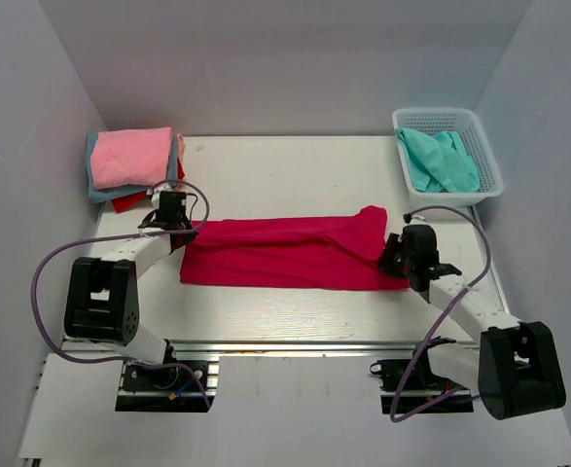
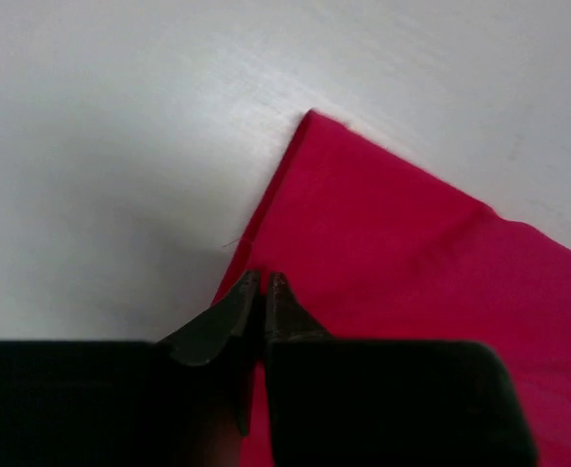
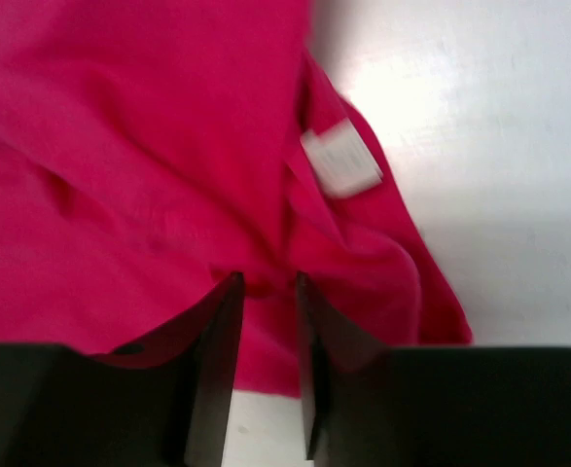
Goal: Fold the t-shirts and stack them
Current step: Fold the other side of the tshirt into a rectangle, then rotate the tshirt 90 degrees
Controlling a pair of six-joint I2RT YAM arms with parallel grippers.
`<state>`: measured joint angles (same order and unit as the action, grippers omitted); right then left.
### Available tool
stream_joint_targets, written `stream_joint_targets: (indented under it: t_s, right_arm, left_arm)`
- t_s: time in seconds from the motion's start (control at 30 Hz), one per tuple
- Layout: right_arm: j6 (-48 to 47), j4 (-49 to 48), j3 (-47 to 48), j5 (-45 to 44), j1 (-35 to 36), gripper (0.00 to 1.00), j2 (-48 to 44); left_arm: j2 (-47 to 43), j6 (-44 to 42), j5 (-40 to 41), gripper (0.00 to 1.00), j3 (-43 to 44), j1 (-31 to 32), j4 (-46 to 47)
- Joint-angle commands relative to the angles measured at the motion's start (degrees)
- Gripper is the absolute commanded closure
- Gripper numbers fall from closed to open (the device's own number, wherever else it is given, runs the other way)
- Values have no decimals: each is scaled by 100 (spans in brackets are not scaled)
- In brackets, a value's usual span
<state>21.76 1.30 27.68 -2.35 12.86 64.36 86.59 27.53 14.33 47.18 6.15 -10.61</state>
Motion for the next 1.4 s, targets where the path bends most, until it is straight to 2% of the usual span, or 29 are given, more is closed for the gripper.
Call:
stream_joint_targets:
  t_s: [0.0, 0.03, 0.07, 0.1, 0.13, 0.23, 0.3, 0.37, 0.4, 0.5, 0.53, 0.57, 0.67, 0.8, 0.87, 0.9, 0.97, 1.0, 1.07, 1.1, 1.13, 1.17, 1.2, 1.27, 1.33, 1.37]
  right_arm:
    - [540, 256, -140, -344, -12, 63, -195]
    - [540, 483, -123, -397, -12, 57, -396]
    - [505, 546, -97, -441, -12, 43, -476]
    - [461, 590, -27, -477, -3, 39, -555]
    - [400, 739, 87, -477, -12, 27, -773]
    - [-13, 758, 377, -503, -12, 15, -1003]
    - [-128, 600, 553, -328, -12, 10, -995]
    - [-154, 164, 694, 172, 6, 10, -899]
    - [-163, 3, 703, 739, 14, 10, -786]
    - [151, -892, 660, 1095, 23, 10, -250]
    - [197, -1086, 703, 1470, 32, 10, -118]
    - [232, -1140, 782, 1587, 41, 10, 179]
    - [468, -1088, 976, 1650, 15, 10, 857]
    - [978, -860, 1011, 1475, -3, 10, 1691]
    - [1224, -886, 1037, 1378, -12, 10, 1930]
    - [1330, -808, 1064, 1334, -12, 10, 2358]
    - [1681, -484, 1432, 1046, -30, 10, 2721]
    - [1830, -395, 1903, 983, -29, 10, 3323]
    - [1937, -218, 2283, 973, -30, 10, 3757]
    - [2259, -140, 3182, 704, -21, 10, 4195]
    - [2028, 401, 3408, 788, -3, 10, 4512]
    - [1904, 354, 3611, 910, 6, 10, 4794]
    - [1989, 432, 4230, 1312, -29, 10, 4962]
    - [1982, 170, 4543, 1727, -29, 10, 5367]
    - [1859, 229, 5516, 1904, 14, 10, 5648]
    - [1597, 613, 5911, 2070, 6, 10, 6406]
  left_arm:
    - [60, 814, 439, 78, 1, -44, -861]
    - [60, 885, 500, 66, 2, -44, -977]
    - [60, 938, 553, 47, 2, -44, -1091]
    - [60, 1139, 745, 13, 141, -44, -1405]
    - [-9, 1236, 843, 0, 221, -44, -1556]
    - [-10, 1545, 1169, 0, 634, -44, -2102]
    - [-150, 1545, 994, 0, 889, -44, -2103]
    - [-247, 1318, 678, 0, 942, -44, -1657]
    - [-308, 1090, 268, 0, 942, 17, -1220]
    - [-239, 711, -849, 0, 872, 70, -436]
    - [-152, 519, -1227, 0, 872, 70, -189]
    - [110, 464, -1857, 0, 872, 70, 144]
    - [838, 341, -2494, 0, 1055, 123, 296]
    - [1587, 341, -2558, 0, 1241, 176, -160]
    - [1642, 341, -2496, 0, 1110, 176, -344]
    - [1642, 393, -2383, 0, 1048, 176, -458]
    - [1432, 472, -1953, 0, 855, 246, -765]
    - [1292, 551, -1864, 0, 741, 316, -837]
    - [906, 613, -1784, 0, 329, 369, -951]
    - [765, 613, -1784, 0, 162, 439, -1056]
    - [676, 692, -1889, 0, -136, 518, -1127]
    - [588, 692, -1968, 0, -269, 519, -1206]
    - [483, 692, -2117, 0, -392, 597, -1293]
    - [412, 692, -2617, 0, -543, 790, -1653]
    - [264, 474, -3005, 0, -683, 948, -2039]
    - [201, 473, -3067, 0, -684, 1054, -2181]
